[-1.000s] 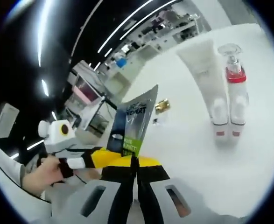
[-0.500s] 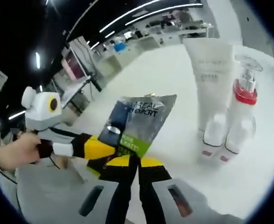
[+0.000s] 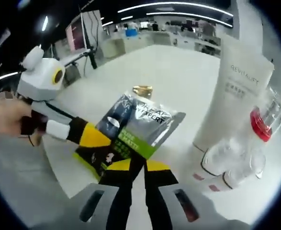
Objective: Arrange the skincare products in the storage area until every visible bottle or jar stands upright without overlapping.
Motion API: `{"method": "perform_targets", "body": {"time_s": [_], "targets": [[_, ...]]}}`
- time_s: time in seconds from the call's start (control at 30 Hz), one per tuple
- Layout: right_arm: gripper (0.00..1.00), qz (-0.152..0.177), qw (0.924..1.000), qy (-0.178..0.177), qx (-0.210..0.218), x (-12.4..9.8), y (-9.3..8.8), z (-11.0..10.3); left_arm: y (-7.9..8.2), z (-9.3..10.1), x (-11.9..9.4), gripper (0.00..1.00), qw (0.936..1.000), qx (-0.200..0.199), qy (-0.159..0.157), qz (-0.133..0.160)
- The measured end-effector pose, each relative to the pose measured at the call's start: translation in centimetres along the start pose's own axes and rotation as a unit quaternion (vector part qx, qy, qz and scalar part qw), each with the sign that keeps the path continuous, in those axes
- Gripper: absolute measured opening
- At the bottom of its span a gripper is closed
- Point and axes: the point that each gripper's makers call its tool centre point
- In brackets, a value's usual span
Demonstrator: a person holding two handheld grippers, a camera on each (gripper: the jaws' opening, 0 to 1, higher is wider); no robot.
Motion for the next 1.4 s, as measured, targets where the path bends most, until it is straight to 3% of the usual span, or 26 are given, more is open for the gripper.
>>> {"method": "perform_targets", "body": {"time_s": [0.1,0.2,0.37,0.53,0.73,0.87,1.17,1.4], "targets": [[0.05,-0.022,0.9989,-0.014,-0.038,0.2,-0.9,0.7,-0.1,-0.7,0.5,0.00,0.9999,-0.005,0.008,-0.002],[0.03,-0.024,0.9983,-0.012,-0.051,0.4,-1.3,0.6,0.1,-1.5,1.2,0.00,0.9999,-0.013,0.008,-0.004],[0.04,-0.002,0.9981,0.000,-0.062,-0.1,-0.7,-0.2,-0.4,-1.7,1.9,0.00,0.9990,-0.044,0.008,-0.005],[0.08,0.005,0.9974,0.003,-0.072,-0.8,-0.3,-0.6,-0.1,-1.0,2.9,0.00,0.9991,-0.042,0.005,-0.007],[0.12,0.014,0.9985,0.004,-0.052,-1.6,-0.6,-1.0,0.8,-0.6,4.0,0.00,0.9992,-0.039,0.003,-0.007],[0.15,0.011,0.9984,0.010,-0.055,-1.5,-1.3,-1.3,0.3,0.0,3.9,0.00,0.9993,-0.037,0.000,-0.009],[0.17,-0.016,0.9997,0.015,-0.006,0.5,-3.3,-0.9,0.1,0.0,4.3,0.01,0.9998,-0.004,0.010,-0.015],[0.18,-0.021,0.9998,-0.001,0.002,1.3,-3.8,-0.4,0.1,-0.1,4.5,0.02,0.9997,0.008,0.012,-0.018]]}}
Point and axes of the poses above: the point that each gripper's makers call its tool centre point, and the gripper's own axes: x roughly forward along the fingers, z roughly to its right, y roughly out of its top, and after that the axes turned 14 degrees about -x, right-handed
